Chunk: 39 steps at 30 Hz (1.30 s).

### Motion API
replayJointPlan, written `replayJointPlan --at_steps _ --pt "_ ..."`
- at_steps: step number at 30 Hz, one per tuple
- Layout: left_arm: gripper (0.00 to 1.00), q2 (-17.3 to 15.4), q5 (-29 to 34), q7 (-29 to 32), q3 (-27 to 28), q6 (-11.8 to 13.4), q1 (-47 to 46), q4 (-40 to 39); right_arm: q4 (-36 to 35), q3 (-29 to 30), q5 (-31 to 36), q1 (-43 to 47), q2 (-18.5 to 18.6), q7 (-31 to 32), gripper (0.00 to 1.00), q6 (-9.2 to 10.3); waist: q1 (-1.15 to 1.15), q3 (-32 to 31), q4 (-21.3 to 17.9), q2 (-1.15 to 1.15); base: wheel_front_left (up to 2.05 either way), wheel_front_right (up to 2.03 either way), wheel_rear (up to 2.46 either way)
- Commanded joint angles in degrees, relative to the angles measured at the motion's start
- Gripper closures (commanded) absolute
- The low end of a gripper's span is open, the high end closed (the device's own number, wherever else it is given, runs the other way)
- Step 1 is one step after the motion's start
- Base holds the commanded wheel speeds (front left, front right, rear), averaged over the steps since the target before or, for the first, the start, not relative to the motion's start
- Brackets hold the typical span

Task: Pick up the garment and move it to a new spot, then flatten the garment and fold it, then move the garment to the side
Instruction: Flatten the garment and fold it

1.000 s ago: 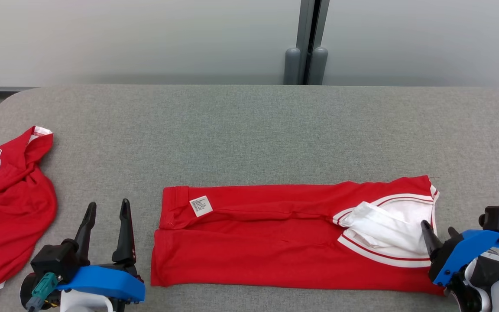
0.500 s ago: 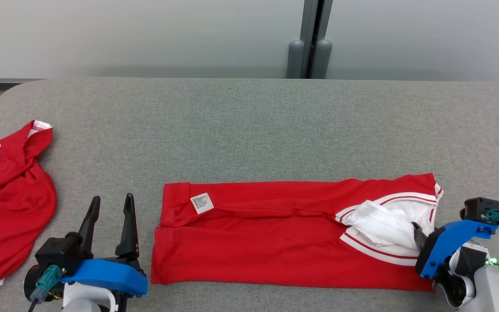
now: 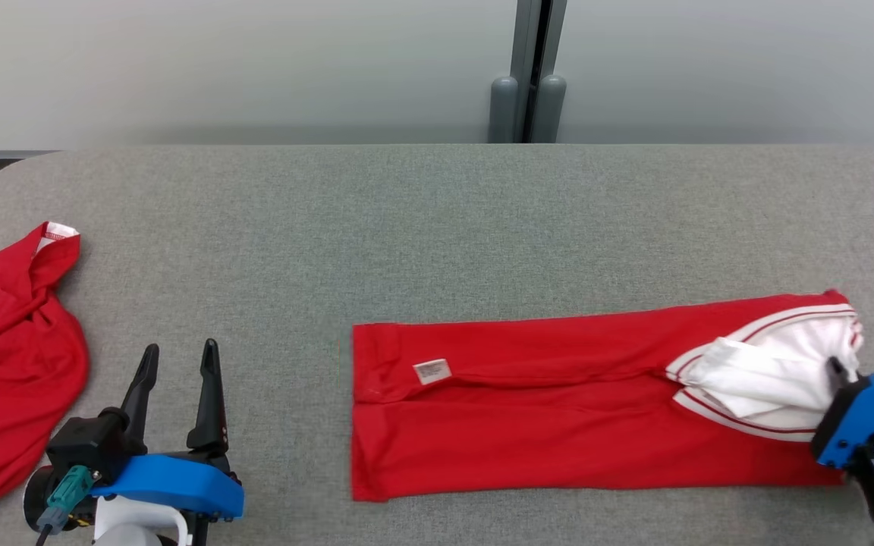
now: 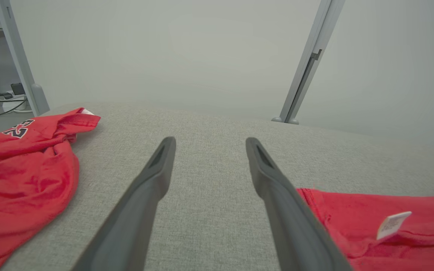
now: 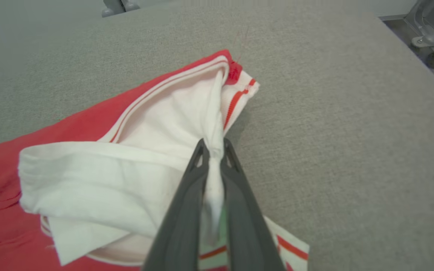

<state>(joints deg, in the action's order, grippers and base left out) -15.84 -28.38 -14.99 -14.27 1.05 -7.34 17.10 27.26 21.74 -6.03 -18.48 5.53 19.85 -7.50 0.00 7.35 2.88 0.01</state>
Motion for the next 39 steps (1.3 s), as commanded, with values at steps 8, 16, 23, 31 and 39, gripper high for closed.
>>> replayJointPlan --at_steps 8,16,23,31,39 --pt "0.0 -1.1 0.3 0.5 -0.5 0.7 1.4 -1.1 -9.6 5.6 4.4 4.6 3.2 3.4 1.0 0.0 0.0 -2.4 -0.8 -0.01 0.0 0.0 0.0" --pt "0.0 -0.8 0.0 1.2 -1.3 0.9 2.4 -1.7 -17.0 -3.2 3.4 6.8 0.3 6.9 1.0 -0.01 0.0 -4.2 -1.5 -0.01 0.0 0.0 0.0" --pt "0.0 -0.6 -0.1 1.8 -2.2 0.9 2.5 -2.0 -17.9 -18.8 0.7 5.1 -2.0 9.9 1.0 -0.01 0.0 -4.7 -1.3 -0.01 0.0 0.0 0.0" --pt "0.0 -0.1 0.2 2.2 -3.6 0.3 0.8 -1.5 -10.2 -33.8 -7.5 1.0 -2.6 7.5 1.0 -0.01 0.0 -4.3 0.6 -0.01 0.0 0.0 0.0" --pt "0.0 -0.2 0.7 2.5 -4.8 -0.4 -0.9 -0.4 0.4 -44.0 -15.2 -5.0 -2.6 2.5 1.0 -0.01 0.0 -3.6 2.7 -0.01 0.0 0.0 0.0"
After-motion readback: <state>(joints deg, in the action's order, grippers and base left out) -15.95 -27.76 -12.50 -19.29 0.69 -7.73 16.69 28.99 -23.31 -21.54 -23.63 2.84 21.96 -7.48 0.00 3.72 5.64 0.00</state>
